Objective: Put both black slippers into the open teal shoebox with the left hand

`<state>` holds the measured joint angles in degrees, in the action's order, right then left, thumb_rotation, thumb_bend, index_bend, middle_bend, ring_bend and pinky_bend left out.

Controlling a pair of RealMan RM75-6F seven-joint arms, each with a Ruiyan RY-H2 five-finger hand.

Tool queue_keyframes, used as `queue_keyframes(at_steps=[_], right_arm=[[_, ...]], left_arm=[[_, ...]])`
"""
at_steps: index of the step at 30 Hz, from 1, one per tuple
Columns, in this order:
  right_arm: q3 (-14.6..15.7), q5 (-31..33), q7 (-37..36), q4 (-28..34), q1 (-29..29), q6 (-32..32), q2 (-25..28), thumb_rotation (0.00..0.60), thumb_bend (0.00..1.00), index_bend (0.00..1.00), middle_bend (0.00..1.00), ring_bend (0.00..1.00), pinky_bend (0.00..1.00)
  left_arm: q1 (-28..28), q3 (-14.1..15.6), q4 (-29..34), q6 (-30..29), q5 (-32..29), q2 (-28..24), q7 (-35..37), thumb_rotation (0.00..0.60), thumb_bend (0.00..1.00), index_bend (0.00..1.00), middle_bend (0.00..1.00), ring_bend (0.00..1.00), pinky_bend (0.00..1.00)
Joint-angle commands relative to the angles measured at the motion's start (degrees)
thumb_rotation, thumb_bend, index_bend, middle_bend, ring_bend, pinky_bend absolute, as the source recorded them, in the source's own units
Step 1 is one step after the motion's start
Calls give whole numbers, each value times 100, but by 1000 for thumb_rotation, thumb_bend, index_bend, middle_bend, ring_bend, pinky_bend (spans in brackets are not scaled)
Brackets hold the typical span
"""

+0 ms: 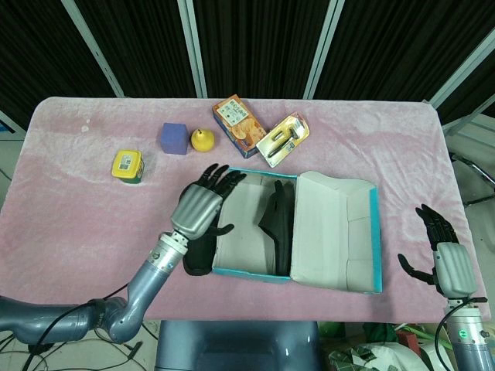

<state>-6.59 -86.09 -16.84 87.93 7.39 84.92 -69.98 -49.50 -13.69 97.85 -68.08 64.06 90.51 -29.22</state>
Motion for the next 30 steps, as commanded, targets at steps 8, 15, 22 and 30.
queue_keyframes(at_steps=[8, 15, 22, 30], right_arm=[[17, -84, 21, 3, 51, -12, -44, 600, 225, 0, 24, 0, 91], [35, -103, 81, 67, 34, 23, -16, 600, 224, 0, 25, 0, 91], [55, -82, 115, 96, 23, 7, -5, 600, 225, 0, 25, 0, 91], [50, -50, 117, 96, 37, -28, -10, 600, 225, 0, 24, 0, 91]], left_arm=[[50, -115, -227, 469, -2166, -461, -1010, 545, 103, 96, 87, 22, 78], [-313, -114, -890, 1019, -3051, -73, -1274, 549, 102, 100, 104, 55, 115], [-575, -140, -1265, 1349, -3614, 230, -1339, 584, 103, 102, 115, 63, 131], [-644, -106, -1258, 1610, -3739, 193, -1130, 586, 102, 116, 132, 84, 145]])
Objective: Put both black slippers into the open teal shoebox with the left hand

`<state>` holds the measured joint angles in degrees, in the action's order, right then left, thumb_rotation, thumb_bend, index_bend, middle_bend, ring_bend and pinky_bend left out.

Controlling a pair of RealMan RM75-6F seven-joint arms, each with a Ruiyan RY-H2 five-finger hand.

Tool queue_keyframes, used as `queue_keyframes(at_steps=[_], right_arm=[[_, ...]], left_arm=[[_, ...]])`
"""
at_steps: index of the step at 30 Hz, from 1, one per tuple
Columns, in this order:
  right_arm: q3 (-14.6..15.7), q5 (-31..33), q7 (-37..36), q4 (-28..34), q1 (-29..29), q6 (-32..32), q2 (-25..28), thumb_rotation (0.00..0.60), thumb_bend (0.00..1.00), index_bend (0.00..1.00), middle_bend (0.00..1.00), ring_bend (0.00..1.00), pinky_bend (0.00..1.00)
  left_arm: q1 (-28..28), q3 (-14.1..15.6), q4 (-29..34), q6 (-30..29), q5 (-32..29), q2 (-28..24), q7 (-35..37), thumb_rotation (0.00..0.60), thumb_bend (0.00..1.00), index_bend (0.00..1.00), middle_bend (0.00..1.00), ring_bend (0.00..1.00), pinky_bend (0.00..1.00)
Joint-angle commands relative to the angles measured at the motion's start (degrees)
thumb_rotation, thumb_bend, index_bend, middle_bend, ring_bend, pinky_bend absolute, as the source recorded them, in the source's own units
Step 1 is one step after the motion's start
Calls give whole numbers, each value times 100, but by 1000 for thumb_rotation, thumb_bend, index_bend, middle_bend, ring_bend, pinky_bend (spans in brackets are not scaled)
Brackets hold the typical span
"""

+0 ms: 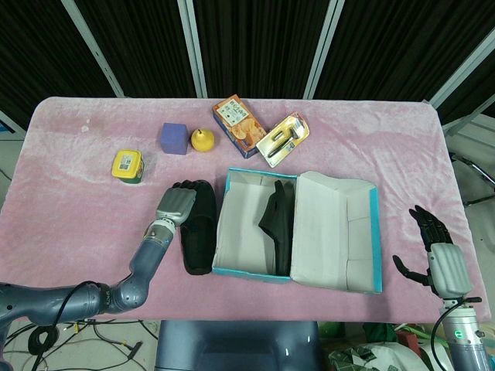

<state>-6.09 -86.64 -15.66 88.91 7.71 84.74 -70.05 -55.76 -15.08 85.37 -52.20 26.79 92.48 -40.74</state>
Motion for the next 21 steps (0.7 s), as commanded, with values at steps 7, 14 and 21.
queue_keyframes(at_steps=[7, 14, 21], right_arm=[[-1, 34, 11, -6, 17, -44, -8, 600, 225, 0, 24, 0, 91], [-1, 80, 2, -10, 7, -64, -4, 600, 225, 0, 24, 0, 91], [1, 104, 25, 3, -3, -68, -2, 600, 224, 0, 25, 0, 91]], left_arm=[[-69, 50, -187, 152, -21, 108, 258, 587, 103, 123, 139, 88, 156], [-176, 88, -465, 278, -48, 275, 378, 591, 118, 158, 168, 134, 190], [-324, 99, -917, 375, -26, 528, 448, 591, 166, 177, 186, 146, 198]])
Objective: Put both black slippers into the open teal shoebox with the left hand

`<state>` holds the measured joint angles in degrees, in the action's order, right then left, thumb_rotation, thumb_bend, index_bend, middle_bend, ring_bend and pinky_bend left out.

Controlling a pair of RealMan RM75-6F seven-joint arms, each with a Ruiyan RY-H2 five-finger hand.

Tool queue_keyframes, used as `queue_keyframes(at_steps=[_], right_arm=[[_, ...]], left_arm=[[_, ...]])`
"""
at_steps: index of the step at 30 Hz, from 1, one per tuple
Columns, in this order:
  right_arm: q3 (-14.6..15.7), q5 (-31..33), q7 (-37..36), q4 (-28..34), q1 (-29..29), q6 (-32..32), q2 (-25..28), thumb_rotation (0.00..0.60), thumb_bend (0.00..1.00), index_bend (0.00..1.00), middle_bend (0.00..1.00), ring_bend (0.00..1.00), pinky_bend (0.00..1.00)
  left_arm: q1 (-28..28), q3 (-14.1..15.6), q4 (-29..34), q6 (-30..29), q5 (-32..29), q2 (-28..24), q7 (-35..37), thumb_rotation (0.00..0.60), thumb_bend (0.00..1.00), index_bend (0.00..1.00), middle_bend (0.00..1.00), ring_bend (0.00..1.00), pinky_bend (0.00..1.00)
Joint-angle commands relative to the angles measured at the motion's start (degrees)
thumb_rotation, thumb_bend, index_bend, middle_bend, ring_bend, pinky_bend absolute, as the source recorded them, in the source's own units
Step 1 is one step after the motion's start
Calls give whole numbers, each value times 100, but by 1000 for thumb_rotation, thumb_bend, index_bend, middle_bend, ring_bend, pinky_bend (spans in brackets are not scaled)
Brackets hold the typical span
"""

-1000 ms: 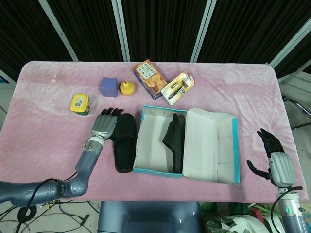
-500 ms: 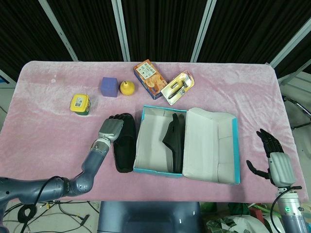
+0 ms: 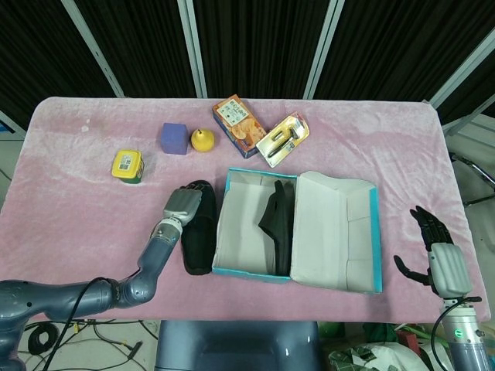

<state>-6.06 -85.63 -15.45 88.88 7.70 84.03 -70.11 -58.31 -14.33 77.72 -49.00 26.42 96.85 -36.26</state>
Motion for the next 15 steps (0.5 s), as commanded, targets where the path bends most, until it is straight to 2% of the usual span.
queue_keyframes(at_steps=[1, 4, 9, 15], right_arm=[[-4, 6, 9, 11, -4, 7, 7, 600, 225, 0, 25, 0, 91], [-5, 12, 31, 37, -15, 21, 21, 600, 225, 0, 24, 0, 91], [-2, 18, 72, 91, -32, 37, 43, 600, 225, 0, 24, 0, 91], [-5, 5, 99, 136, -44, 68, 64, 600, 224, 0, 24, 0, 91]], left_arm=[[-88, 36, -209, 77, 7, 115, -6, 592, 175, 182, 193, 151, 198], [-148, 79, -423, 97, 33, 216, -34, 593, 213, 222, 250, 212, 239], [-111, 2, -711, 129, 294, 373, 309, 598, 264, 352, 430, 417, 419], [172, -42, -482, -80, 1032, 177, 926, 600, 266, 413, 476, 438, 433]])
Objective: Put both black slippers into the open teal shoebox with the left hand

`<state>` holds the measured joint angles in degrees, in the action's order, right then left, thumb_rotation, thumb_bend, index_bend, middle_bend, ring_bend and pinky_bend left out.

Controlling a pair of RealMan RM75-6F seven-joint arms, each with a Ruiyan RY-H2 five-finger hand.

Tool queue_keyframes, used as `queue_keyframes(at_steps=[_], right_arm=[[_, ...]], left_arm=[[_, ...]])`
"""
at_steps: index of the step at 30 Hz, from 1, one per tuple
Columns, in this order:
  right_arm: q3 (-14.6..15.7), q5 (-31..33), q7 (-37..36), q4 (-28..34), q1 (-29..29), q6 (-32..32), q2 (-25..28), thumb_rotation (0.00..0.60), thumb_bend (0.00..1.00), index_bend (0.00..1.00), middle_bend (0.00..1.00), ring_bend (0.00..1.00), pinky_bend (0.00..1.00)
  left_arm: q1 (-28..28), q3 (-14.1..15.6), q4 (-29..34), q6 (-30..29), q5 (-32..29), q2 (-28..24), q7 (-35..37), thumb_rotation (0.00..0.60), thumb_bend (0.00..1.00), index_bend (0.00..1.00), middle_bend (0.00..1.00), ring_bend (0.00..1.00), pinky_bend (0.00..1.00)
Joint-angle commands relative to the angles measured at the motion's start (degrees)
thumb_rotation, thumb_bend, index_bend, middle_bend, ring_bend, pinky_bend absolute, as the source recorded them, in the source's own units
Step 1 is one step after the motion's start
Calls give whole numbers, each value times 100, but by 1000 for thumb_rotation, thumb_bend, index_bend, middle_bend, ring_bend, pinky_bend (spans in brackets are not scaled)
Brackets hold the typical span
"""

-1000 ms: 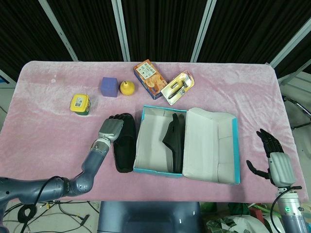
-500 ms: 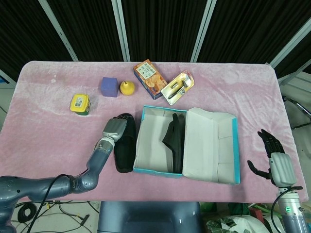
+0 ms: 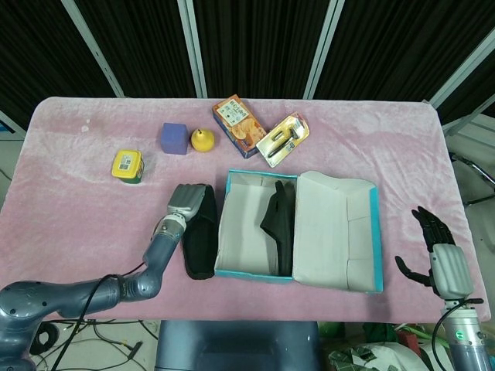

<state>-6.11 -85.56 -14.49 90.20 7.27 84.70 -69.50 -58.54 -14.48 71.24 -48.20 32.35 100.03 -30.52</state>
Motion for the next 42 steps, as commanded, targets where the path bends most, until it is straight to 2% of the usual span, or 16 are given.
queue_keyframes(at_steps=[1, 7, 11, 19, 24, 27, 33, 42], right_arm=[[-1, -3, 2, 6, 1, -1, 3, 600, 225, 0, 24, 0, 91], [-14, -25, 7, 9, 49, -51, -4, 600, 225, 0, 24, 0, 91], [-26, -41, 27, 21, 86, -81, -13, 600, 225, 0, 24, 0, 91], [-18, -51, 55, 41, 103, -100, -16, 600, 225, 0, 25, 0, 91], [-9, -45, 43, 41, 81, -77, 2, 600, 224, 0, 24, 0, 91], [-2, -61, 47, 52, 70, -54, 10, 600, 225, 0, 25, 0, 91], [7, -72, 57, 81, 39, -3, 40, 600, 225, 0, 25, 0, 91], [17, -24, 3, 82, -33, 55, 85, 600, 225, 0, 24, 0, 91]], left_arm=[[264, -26, 251, -215, 589, -214, 470, 600, 267, 417, 479, 438, 432], [770, -110, 951, -292, 1514, -915, 1567, 600, 265, 418, 487, 438, 438], [992, -140, 1323, -305, 1940, -1328, 2044, 600, 263, 424, 487, 438, 441], [1330, -352, 1664, -641, 2781, -1613, 3185, 600, 264, 449, 488, 438, 446], [1366, -564, 1532, -996, 3357, -1273, 4110, 600, 264, 424, 473, 430, 445], [1198, -613, 1268, -1043, 3675, -970, 4398, 600, 264, 409, 461, 421, 438], [720, -721, 578, -1058, 4005, -225, 4589, 600, 263, 408, 453, 411, 419], [56, -801, -827, -1064, 4353, 785, 4942, 600, 263, 406, 458, 409, 392]])
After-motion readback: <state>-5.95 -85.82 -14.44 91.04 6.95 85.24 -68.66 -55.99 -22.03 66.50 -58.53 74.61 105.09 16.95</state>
